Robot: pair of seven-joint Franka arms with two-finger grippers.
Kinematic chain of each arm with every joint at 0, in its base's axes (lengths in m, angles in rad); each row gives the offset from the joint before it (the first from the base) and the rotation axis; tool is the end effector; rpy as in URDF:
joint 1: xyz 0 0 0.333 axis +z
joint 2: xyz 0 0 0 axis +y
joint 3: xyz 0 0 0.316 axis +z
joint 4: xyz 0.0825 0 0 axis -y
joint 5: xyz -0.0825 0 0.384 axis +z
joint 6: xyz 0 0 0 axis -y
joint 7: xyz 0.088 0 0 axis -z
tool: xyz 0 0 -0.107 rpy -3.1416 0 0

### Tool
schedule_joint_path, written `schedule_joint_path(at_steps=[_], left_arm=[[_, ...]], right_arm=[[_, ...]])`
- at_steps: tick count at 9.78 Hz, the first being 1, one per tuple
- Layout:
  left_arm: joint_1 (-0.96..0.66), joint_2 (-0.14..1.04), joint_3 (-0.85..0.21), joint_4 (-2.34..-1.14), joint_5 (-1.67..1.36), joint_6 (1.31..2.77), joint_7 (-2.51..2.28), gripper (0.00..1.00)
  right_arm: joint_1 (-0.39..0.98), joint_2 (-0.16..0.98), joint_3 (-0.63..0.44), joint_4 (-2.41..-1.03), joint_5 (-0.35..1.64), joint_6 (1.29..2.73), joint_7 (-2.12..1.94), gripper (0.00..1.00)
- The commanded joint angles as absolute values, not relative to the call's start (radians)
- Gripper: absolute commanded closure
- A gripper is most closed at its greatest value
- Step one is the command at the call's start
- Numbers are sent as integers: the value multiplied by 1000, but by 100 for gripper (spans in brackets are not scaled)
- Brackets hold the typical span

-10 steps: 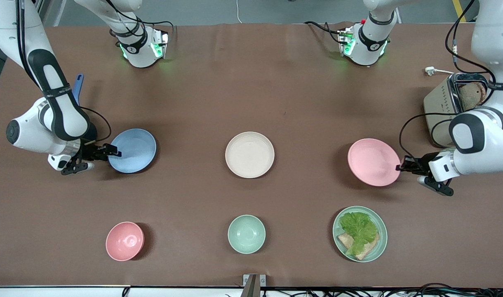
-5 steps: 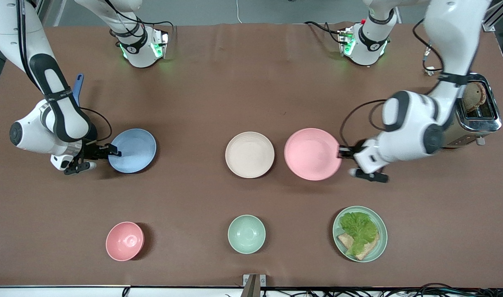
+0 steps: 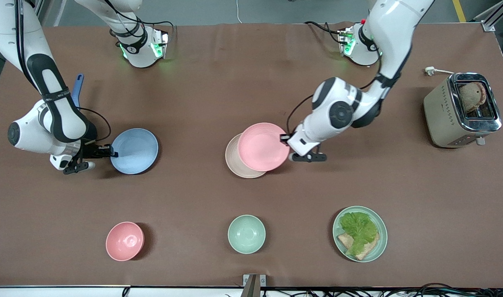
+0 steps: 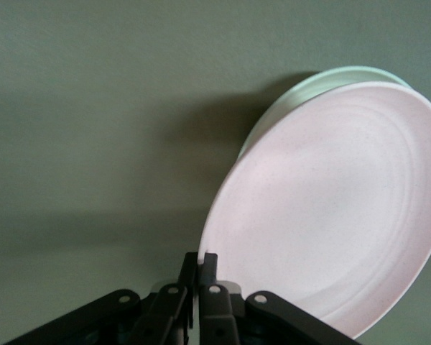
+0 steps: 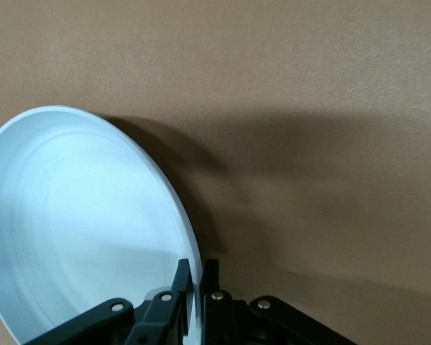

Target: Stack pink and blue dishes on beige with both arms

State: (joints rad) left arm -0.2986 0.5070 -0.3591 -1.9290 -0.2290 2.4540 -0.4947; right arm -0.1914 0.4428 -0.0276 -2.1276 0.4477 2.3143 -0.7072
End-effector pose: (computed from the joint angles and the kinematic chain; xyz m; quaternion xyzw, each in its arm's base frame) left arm 0.5054 -0.3765 0.2436 0.9867 0.0286 -0.0711 0.1433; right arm 0.5352 -0.1110 0.1799 -0.9804 -0.0697 0.0494 0.1778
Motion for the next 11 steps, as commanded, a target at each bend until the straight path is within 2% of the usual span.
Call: schedule_joint_path(at_steps=[1, 3, 4, 5, 7, 9, 11], left_arm=[[-296, 577, -350, -1924, -210, 2532, -506, 99], [-322, 609, -350, -1918, -210, 2569, -526, 99], [-324, 621, -350, -1904, -210, 2574, -532, 98], [-333, 626, -350, -1902, -210, 2576, -549, 84], [-334, 620, -350, -1902, -210, 2576, -583, 0], [-296, 515, -338, -1899, -209, 2522, -578, 0], [-157, 398, -342, -1783, -206, 2249, -574, 0]], right_arm=[[-253, 411, -25, -2004, 463, 2102, -704, 100], [-276, 405, -28, -1800, 450, 1816, -561, 100], [-272, 399, -26, -1754, 449, 1763, -504, 100], [-255, 370, -20, -1741, 449, 1732, -432, 100], [-104, 307, -18, -1743, 449, 1744, -194, 100], [13, 305, -17, -1749, 478, 1804, -68, 100], [154, 308, -17, -1790, 547, 1932, 52, 99]])
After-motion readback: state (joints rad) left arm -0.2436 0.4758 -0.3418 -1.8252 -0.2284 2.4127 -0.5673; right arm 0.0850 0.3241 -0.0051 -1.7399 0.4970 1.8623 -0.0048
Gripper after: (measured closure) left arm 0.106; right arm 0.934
